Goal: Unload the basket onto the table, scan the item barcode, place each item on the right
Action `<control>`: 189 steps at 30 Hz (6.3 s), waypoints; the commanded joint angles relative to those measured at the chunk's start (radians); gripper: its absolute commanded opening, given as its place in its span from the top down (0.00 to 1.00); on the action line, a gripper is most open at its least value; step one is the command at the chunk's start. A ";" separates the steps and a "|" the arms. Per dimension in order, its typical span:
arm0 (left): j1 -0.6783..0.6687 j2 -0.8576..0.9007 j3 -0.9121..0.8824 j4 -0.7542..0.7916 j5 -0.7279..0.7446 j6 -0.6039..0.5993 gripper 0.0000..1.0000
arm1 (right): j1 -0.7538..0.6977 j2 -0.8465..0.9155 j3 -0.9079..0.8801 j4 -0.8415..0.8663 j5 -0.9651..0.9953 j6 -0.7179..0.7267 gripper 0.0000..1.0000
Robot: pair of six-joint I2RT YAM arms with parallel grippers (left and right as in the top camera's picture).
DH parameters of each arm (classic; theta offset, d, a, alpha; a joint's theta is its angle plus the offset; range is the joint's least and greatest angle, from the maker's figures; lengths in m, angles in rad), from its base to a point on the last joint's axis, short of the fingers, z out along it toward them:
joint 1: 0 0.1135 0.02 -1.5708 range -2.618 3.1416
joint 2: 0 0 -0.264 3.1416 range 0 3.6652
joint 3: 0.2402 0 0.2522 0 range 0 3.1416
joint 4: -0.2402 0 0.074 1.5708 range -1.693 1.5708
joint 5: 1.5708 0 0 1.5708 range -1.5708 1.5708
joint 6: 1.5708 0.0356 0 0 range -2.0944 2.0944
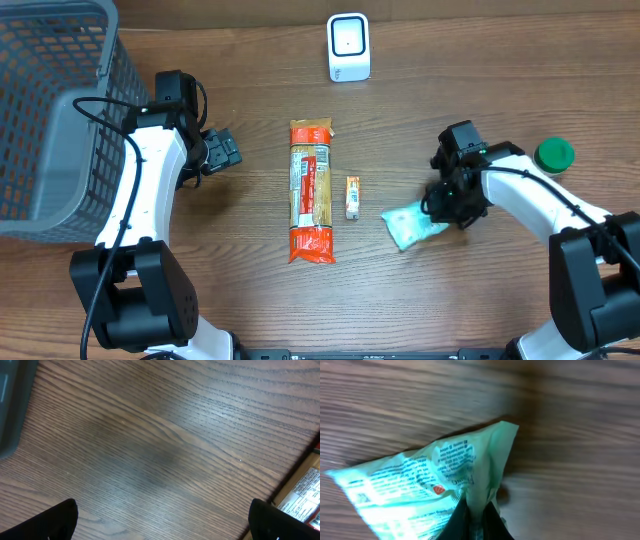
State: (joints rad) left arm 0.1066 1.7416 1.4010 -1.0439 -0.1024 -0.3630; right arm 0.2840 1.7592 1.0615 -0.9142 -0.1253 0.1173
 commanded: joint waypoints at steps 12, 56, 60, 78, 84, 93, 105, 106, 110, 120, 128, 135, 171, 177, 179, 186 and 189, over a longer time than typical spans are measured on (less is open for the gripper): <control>-0.002 -0.002 0.008 0.002 -0.009 0.012 0.00 | -0.016 -0.282 0.131 0.023 0.018 -0.045 0.96; -0.002 -0.002 0.008 0.002 -0.009 0.012 0.00 | 0.208 0.061 0.518 1.038 0.560 -0.991 0.96; -0.002 -0.002 0.008 0.002 -0.009 0.012 0.00 | 0.224 0.167 0.518 1.167 0.573 -1.025 0.96; -0.002 -0.002 0.008 0.002 -0.009 0.012 0.00 | 0.251 0.586 0.518 1.869 0.617 -1.256 0.96; -0.002 -0.002 0.008 0.002 -0.009 0.012 0.00 | 0.248 0.634 0.518 1.868 0.583 -1.261 0.96; -0.002 -0.002 0.008 0.002 -0.009 0.012 0.00 | 0.242 0.642 0.557 1.836 0.550 -1.278 0.96; -0.002 -0.002 0.008 0.002 -0.009 0.012 0.00 | 0.210 0.702 0.720 1.764 0.524 -1.338 0.96; -0.002 -0.002 0.008 0.002 -0.009 0.012 0.00 | 0.210 0.706 0.746 1.741 0.523 -1.337 0.96; -0.002 -0.002 0.008 0.002 -0.009 0.012 0.00 | 0.204 0.706 0.755 1.729 0.517 -1.338 0.96; -0.002 -0.002 0.008 0.002 -0.009 0.012 0.00 | 0.186 0.741 0.755 1.707 0.517 -1.342 0.96; -0.002 -0.002 0.008 0.002 -0.009 0.012 0.00 | 0.190 0.768 0.752 1.667 0.552 -1.342 0.96; -0.002 -0.002 0.008 0.002 -0.009 0.012 0.00 | 0.210 0.768 0.752 1.660 0.576 -1.342 0.96; -0.002 -0.002 0.008 0.002 -0.009 0.012 0.00 | 0.295 0.760 0.752 1.432 0.834 -1.247 0.97; -0.002 -0.002 0.008 0.002 -0.009 0.012 0.00 | 0.294 0.704 0.752 1.437 0.831 -1.243 0.97; -0.002 -0.002 0.008 0.002 -0.009 0.012 0.00 | 0.294 0.673 0.752 1.448 0.831 -1.242 0.97; -0.002 -0.002 0.008 0.002 -0.009 0.012 0.00 | 0.291 0.515 0.752 1.402 0.830 -1.178 0.97; -0.002 -0.002 0.008 0.002 -0.009 0.012 0.00 | 0.290 0.435 0.752 1.290 0.830 -1.129 0.97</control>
State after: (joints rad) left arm 0.1066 1.7416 1.4010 -1.0439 -0.1020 -0.3630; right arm 0.5823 2.3528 1.7950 0.4141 0.6899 -1.0828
